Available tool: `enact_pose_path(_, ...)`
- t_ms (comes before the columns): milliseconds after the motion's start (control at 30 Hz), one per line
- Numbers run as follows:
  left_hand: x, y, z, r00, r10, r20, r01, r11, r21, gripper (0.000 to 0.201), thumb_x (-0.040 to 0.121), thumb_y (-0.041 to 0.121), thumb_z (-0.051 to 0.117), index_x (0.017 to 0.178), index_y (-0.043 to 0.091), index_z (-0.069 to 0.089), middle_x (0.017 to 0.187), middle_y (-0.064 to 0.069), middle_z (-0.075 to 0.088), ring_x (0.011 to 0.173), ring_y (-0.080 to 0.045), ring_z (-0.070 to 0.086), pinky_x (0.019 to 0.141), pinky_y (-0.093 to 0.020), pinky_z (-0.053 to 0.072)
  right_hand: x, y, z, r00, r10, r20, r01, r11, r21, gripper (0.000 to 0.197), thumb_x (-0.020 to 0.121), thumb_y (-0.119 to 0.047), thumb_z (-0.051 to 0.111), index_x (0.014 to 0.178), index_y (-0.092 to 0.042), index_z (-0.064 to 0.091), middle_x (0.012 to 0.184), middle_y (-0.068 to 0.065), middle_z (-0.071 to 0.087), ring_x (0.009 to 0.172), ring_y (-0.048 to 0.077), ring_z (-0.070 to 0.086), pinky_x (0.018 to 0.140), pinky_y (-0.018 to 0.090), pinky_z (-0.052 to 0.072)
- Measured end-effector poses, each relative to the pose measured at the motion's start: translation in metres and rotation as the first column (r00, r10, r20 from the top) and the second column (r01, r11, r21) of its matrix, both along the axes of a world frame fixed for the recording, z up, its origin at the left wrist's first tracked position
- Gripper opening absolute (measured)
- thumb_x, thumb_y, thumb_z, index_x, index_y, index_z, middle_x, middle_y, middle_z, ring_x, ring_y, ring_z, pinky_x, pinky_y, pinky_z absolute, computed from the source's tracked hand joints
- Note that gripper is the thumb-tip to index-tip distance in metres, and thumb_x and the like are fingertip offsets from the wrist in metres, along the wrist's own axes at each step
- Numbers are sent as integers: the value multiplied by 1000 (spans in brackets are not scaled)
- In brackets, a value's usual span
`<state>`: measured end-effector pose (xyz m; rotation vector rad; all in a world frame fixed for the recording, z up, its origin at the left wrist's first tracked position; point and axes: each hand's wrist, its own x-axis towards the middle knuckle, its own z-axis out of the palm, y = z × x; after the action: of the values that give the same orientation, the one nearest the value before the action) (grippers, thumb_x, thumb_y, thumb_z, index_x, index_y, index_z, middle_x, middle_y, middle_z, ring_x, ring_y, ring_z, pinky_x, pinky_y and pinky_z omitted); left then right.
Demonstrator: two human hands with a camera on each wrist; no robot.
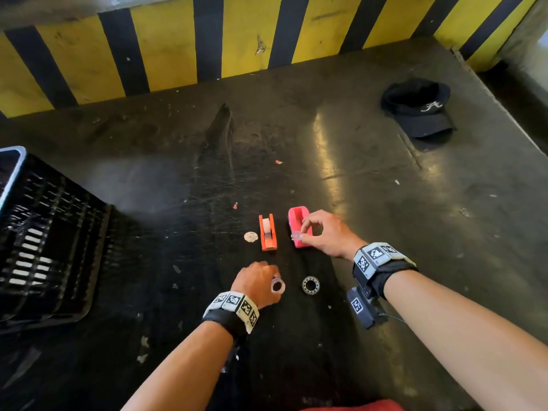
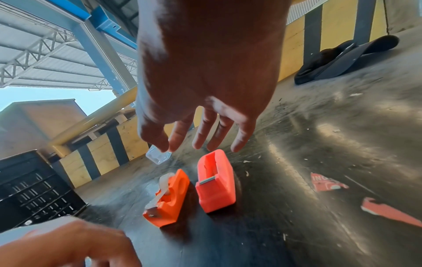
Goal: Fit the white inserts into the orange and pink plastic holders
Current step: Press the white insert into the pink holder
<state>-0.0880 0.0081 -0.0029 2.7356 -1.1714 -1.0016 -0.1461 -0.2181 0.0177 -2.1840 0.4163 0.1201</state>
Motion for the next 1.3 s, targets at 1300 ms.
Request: enact_pose_path(1300,53,-15,46,797,203,-569,-493,764,-416,33,96,19,68,128,10,66,112,-5,73,109,-22,72,94,-37,61,11,11,3,990,128,-51,-122,986,111,14,84,-23,80,86,-32,69,103,-3,69,98,13,62,83,29,45)
